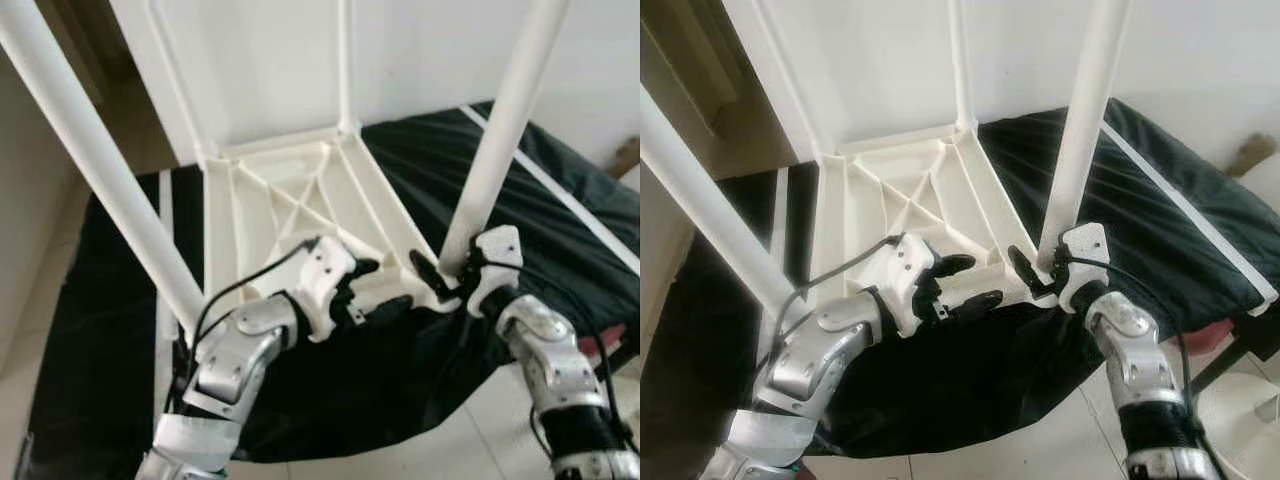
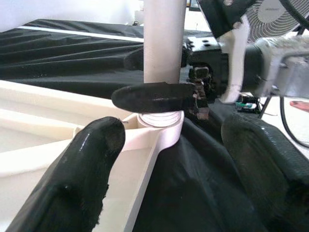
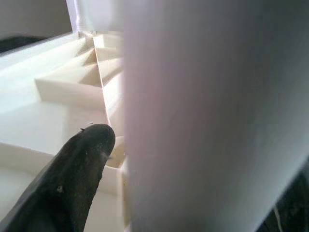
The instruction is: Building children table
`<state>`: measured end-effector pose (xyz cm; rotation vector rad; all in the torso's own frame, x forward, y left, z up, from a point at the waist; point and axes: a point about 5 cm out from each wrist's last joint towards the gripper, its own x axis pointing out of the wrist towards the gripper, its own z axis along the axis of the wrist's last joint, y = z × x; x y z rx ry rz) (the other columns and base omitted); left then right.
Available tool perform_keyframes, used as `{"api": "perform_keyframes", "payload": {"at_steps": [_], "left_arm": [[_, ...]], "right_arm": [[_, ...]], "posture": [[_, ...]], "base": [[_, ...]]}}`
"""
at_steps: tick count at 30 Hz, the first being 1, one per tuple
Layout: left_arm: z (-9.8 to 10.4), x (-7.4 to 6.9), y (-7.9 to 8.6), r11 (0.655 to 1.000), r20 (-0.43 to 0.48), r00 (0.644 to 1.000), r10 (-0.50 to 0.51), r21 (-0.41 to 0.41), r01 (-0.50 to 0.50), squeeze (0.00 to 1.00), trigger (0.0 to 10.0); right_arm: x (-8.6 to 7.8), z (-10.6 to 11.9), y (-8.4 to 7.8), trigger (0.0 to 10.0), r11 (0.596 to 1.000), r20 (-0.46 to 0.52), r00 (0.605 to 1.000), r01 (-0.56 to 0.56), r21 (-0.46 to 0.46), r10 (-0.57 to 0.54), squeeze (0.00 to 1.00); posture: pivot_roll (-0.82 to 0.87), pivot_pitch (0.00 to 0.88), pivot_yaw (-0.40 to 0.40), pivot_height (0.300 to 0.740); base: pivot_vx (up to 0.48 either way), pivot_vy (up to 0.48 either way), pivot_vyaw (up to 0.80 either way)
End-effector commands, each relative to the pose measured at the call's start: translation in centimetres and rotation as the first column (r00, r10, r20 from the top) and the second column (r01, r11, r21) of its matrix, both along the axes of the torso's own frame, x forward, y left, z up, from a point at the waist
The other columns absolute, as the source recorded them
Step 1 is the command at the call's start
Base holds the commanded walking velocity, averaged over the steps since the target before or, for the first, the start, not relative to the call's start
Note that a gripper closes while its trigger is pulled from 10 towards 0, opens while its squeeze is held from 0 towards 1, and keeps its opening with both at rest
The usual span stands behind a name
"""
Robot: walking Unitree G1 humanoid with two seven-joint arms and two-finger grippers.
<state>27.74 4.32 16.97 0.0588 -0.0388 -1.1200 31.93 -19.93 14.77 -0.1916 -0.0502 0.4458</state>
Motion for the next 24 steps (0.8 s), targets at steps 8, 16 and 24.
{"api": "perform_keyframes", "payload": {"at_steps": [8,16,24], "left_arm": [[0.7,-0.2,-0.1,1.0,0.011,1.0,-0.022,-0.015,0.022,0.0,10.0],[1.0,-0.1,-0.1,1.0,0.012,1.0,-0.013,-0.027,0.013,0.0,10.0],[1.0,-0.1,-0.3,0.999,0.012,1.0,-0.015,-0.034,0.015,0.0,10.0]], "right_arm": [[0.6,-1.0,0.4,0.0,0.992,-0.039,0.994,-0.107,-0.062,0.104,0.0],[0.0,-2.1,1.0,0.0,0.986,-0.057,0.987,-0.153,-0.065,0.149,0.0],[0.1,-2.6,0.6,10.0,0.997,-0.075,0.997,-0.032,-0.074,0.026,0.0]], "posture": [[-0.02,0.0,0.074,0.74],[-0.02,0.0,0.074,0.74],[-0.03,0.0,0.075,0.74]], "base": [[0.0,0.0,0.0],[0.0,0.0,0.0],[0.0,0.0,0.0]]}}
